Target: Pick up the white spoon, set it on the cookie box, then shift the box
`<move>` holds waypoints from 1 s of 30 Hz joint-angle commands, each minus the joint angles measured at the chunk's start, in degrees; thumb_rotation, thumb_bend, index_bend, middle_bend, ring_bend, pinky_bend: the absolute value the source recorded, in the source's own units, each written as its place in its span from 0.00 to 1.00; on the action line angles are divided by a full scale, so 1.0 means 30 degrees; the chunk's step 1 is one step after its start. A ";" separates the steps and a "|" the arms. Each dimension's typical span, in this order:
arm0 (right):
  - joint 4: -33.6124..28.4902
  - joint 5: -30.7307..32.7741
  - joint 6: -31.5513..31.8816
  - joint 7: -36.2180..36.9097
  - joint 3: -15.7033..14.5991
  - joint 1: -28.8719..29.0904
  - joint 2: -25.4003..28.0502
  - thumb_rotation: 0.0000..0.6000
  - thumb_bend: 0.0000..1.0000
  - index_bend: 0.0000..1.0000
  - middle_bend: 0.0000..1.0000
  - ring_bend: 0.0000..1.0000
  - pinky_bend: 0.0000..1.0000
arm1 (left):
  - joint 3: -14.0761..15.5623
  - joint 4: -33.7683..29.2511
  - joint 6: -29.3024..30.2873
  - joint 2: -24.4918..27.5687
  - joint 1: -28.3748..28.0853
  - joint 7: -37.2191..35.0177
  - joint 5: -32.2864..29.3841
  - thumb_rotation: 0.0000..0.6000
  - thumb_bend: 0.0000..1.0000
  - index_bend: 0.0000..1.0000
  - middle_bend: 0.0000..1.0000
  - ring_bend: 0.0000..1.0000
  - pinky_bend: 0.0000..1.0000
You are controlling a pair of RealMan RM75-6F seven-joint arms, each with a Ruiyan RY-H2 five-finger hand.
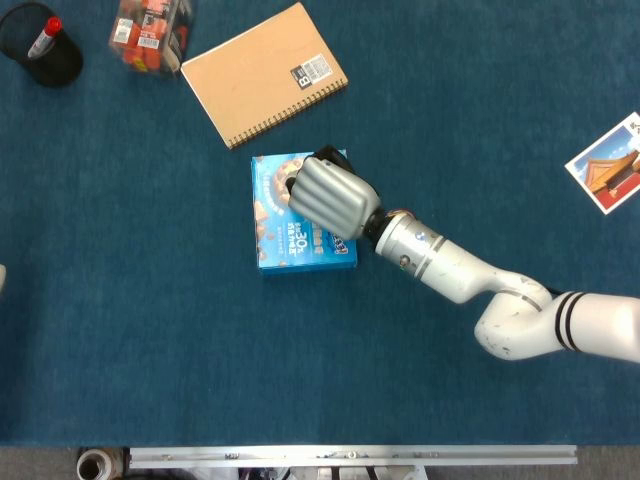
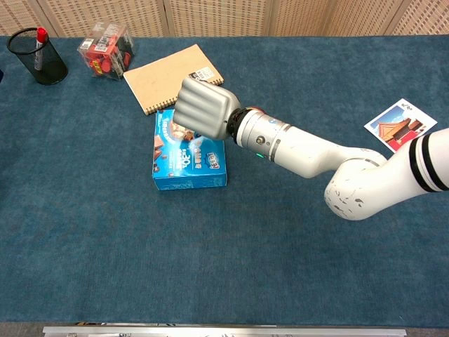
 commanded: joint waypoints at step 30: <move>-0.2608 0.0730 0.0871 0.4390 0.0871 -0.1148 0.0764 0.96 0.00 0.28 1.00 1.00 1.00 | -0.0065 -0.0434 0.0254 0.0243 0.0081 0.0324 0.0073 1.00 0.33 0.07 0.21 0.25 0.31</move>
